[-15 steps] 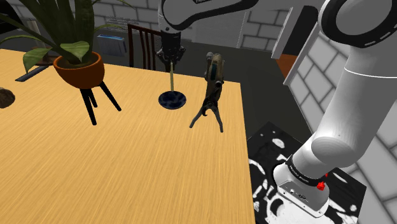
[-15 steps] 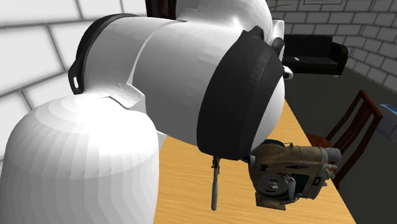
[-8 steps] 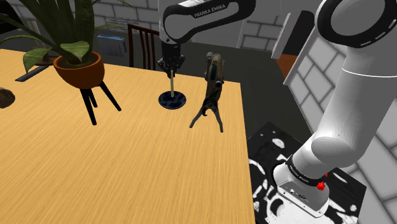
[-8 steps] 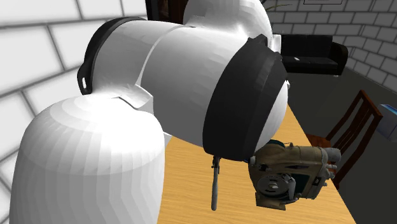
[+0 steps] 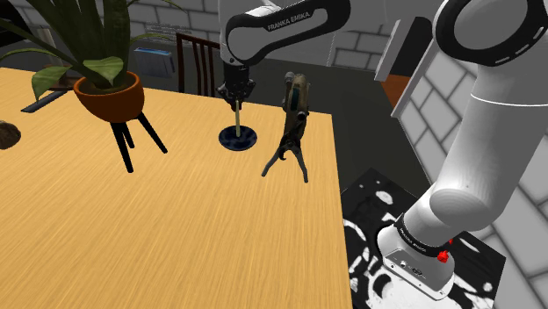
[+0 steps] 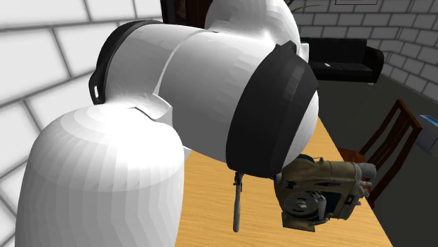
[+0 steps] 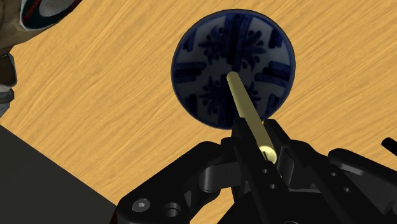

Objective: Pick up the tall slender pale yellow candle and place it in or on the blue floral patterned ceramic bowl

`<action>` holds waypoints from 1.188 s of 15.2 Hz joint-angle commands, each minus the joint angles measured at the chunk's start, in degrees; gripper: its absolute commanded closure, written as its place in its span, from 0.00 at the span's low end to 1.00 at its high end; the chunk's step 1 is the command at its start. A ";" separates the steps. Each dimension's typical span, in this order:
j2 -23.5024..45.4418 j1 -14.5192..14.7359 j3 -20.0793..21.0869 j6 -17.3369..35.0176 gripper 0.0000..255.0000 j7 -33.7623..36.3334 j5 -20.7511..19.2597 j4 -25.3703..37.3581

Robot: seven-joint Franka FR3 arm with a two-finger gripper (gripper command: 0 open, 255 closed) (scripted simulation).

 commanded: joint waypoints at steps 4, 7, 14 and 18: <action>0.00 0.00 0.00 0.00 0.00 0.00 0.00 0.00; 0.00 0.00 0.00 0.00 0.00 0.00 0.00 0.00; -2.52 -0.15 0.52 -6.20 0.00 -0.85 1.31 3.90; -2.52 -0.15 0.52 -6.21 0.00 -0.85 1.31 3.90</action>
